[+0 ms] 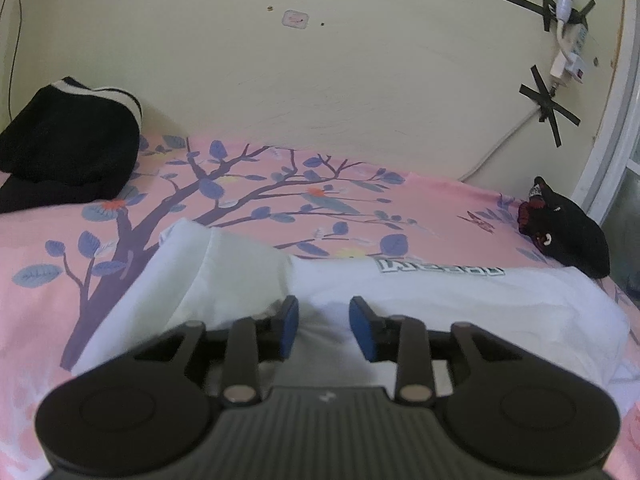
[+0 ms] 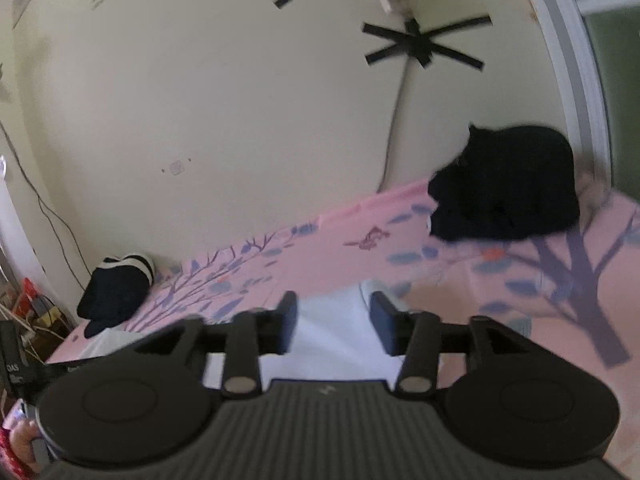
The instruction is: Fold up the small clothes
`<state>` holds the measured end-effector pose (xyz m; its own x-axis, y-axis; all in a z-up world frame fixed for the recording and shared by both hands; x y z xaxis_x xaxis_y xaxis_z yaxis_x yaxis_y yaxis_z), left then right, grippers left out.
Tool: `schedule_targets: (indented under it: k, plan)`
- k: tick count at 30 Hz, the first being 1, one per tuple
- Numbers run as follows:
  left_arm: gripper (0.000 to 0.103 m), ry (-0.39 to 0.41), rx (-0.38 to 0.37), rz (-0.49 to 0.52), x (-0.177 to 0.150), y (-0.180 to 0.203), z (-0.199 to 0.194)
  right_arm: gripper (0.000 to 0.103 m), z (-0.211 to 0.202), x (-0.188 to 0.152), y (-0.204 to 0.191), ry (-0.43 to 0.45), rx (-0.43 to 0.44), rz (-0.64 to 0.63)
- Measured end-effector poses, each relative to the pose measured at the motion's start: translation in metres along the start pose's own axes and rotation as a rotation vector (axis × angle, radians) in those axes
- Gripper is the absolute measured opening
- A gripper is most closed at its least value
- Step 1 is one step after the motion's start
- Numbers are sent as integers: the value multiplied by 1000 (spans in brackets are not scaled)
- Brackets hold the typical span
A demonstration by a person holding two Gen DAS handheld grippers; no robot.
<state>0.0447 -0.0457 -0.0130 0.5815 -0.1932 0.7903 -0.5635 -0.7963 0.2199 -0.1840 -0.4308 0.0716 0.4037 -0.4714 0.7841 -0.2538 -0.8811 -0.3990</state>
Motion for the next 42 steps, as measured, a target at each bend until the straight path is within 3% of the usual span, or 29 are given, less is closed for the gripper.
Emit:
schedule_targets:
  k: [2, 5, 6, 9, 27, 32, 36, 42]
  plan:
    - [34, -1, -4, 7, 0, 0, 0, 49, 9, -5, 2, -46, -13, -12]
    - [38, -4, -6, 24, 0, 2, 0, 33, 32, -30, 19, -184, -69, 22]
    - [41, -4, -6, 29, 0, 3, 0, 23, 29, -38, 24, -142, -65, 26]
    - [47, -7, -6, 53, -1, 7, 1, 20, 30, -40, 34, -140, -54, 66]
    - [75, -9, -50, 77, -2, 12, -1, 22, 25, -44, 37, -108, -32, 94]
    - [79, -14, -95, 37, 0, 5, -1, 34, 25, -43, 39, -109, 15, 120]
    - [80, -17, -89, 45, 0, 6, 0, 43, 25, -43, 35, -114, 31, 100]
    - [80, -25, -90, 61, 1, 7, 0, 44, 25, -42, 35, -117, 35, 90]
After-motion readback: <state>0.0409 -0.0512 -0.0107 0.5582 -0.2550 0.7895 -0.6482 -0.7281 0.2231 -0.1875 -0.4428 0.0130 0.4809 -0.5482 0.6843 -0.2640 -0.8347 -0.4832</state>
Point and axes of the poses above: each gripper's, at about its wrist camera, not at the fingertips, and z roughly the way its jaws point, y to its right, x to its top, the point moved 2 cm from there along z, roughly the way its jaws point, and after that the axes turned 2 degrees about -y, right-handed, at the moved point
